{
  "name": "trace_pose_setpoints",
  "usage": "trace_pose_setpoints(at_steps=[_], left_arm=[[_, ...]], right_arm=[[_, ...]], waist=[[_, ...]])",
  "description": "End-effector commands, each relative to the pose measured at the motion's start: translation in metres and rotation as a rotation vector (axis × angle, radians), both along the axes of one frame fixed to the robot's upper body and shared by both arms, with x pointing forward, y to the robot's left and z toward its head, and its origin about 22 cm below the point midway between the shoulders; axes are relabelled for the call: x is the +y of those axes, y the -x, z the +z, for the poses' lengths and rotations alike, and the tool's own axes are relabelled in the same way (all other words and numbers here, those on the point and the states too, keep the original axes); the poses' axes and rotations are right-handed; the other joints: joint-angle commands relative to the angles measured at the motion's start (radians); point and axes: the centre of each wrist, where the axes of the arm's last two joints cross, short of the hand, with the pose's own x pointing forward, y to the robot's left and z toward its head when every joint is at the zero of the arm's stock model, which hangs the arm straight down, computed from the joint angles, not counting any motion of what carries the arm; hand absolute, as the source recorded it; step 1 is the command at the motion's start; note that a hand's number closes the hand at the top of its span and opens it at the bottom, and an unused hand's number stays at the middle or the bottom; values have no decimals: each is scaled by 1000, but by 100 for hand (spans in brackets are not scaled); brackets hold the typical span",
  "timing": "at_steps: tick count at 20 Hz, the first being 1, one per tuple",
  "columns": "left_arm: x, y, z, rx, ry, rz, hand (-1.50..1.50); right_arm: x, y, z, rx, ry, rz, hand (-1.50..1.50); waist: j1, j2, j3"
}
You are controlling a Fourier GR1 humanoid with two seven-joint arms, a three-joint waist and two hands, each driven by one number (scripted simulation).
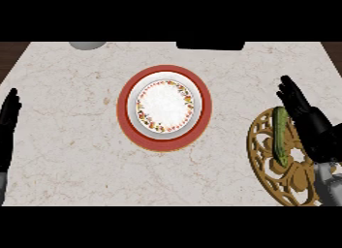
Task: Pick the bell pepper from the placemat and place it in the plate
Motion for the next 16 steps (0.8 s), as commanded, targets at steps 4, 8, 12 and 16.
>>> trace_pose_setpoints(at_steps=[4,8,12,16], left_arm=[[-33,13,-30,3,186,-142,0],[-47,13,-39,92,275,-224,0],[-58,7,-50,85,331,-275,0],[-58,1,-50,86,322,-263,0]], right_arm=[[8,-30,29,-90,-88,221,150],[-32,-28,68,-410,459,67,150],[-15,0,-37,-461,115,-2,-150],[-54,8,-58,-533,146,23,-150]], waist=[[-18,38,9],[-49,33,3],[-44,41,11],[-38,38,10]])
